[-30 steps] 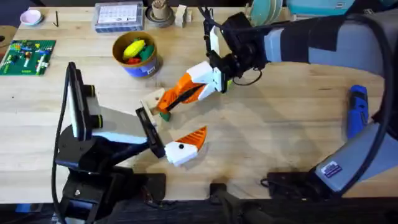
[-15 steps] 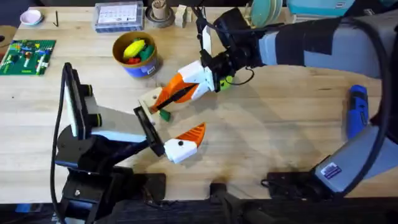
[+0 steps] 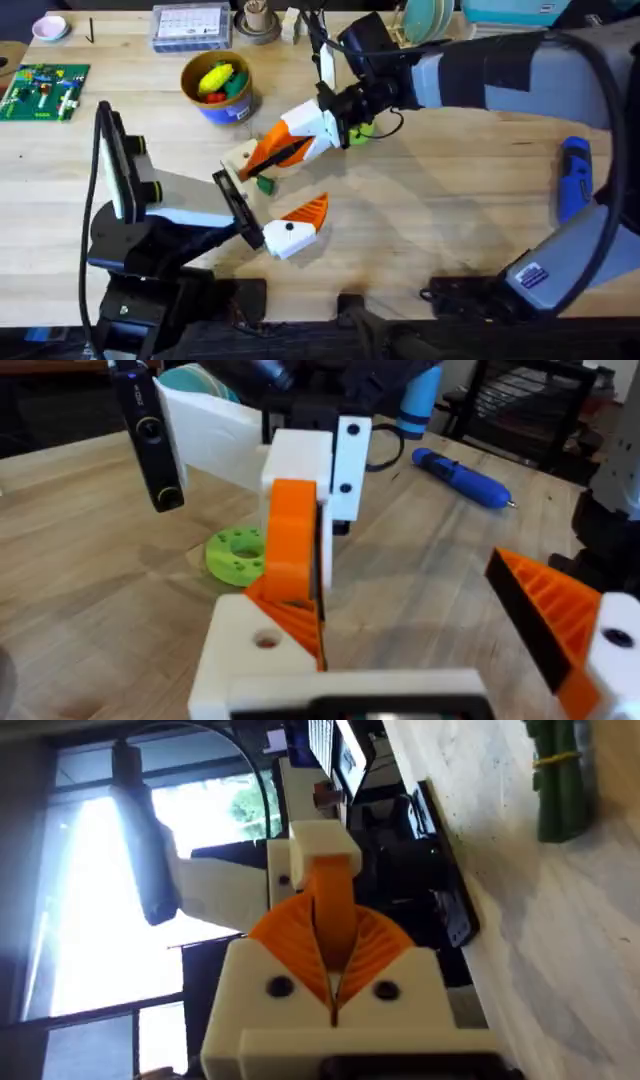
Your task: Pick up the gripper from the table and insert it into the empty holder that is missing its gripper. Then pick up a screw, insert it into the mounting hole, and use the screwdriver to tighten it. Finally, clean up the table by picking up the vegetable and placing it into the bucket.
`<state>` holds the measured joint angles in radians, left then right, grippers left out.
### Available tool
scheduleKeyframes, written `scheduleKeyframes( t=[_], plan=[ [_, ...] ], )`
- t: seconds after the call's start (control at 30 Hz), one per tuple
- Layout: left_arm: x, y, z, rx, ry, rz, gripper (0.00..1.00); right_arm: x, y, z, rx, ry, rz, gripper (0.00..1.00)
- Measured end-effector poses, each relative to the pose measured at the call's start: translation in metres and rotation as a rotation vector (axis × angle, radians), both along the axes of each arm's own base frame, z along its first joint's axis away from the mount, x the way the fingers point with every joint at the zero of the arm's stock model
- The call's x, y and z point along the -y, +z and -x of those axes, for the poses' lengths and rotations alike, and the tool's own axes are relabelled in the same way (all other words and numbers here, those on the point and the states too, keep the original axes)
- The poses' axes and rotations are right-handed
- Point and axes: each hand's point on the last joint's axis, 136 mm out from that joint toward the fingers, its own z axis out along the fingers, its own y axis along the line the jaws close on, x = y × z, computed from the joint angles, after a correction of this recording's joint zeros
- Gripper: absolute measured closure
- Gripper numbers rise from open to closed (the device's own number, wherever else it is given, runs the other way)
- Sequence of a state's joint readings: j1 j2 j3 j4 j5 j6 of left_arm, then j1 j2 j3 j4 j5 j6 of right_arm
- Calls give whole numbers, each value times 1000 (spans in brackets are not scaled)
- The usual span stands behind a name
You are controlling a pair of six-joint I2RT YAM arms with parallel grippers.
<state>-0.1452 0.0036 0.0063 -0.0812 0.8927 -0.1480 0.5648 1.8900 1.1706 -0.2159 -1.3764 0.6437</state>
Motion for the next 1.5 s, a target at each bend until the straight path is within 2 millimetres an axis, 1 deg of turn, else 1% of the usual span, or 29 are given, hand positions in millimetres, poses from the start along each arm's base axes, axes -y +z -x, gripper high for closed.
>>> scheduleKeyframes(
  t=[0.27, 0.5, 0.63, 1.33, 1.5],
  plan=[
    [0, 0, -1, -2, 4, 1, 7, -1, -1, 0, 5, -1, 5, 994],
    [-5, 0, -7, 4, 47, -3, 8, -9, 2, -8, 54, -19, -8, 994],
    [-6, 1, -9, 4, 59, -3, 8, -11, 1, -10, 46, -32, 7, 994],
    [-6, 1, -8, 32, 51, -22, 8, -11, 3, -10, 74, -22, -16, 994],
    [-5, 1, -7, 42, 45, -27, 8, -10, 7, -8, 89, -4, -48, 994]
  ],
)
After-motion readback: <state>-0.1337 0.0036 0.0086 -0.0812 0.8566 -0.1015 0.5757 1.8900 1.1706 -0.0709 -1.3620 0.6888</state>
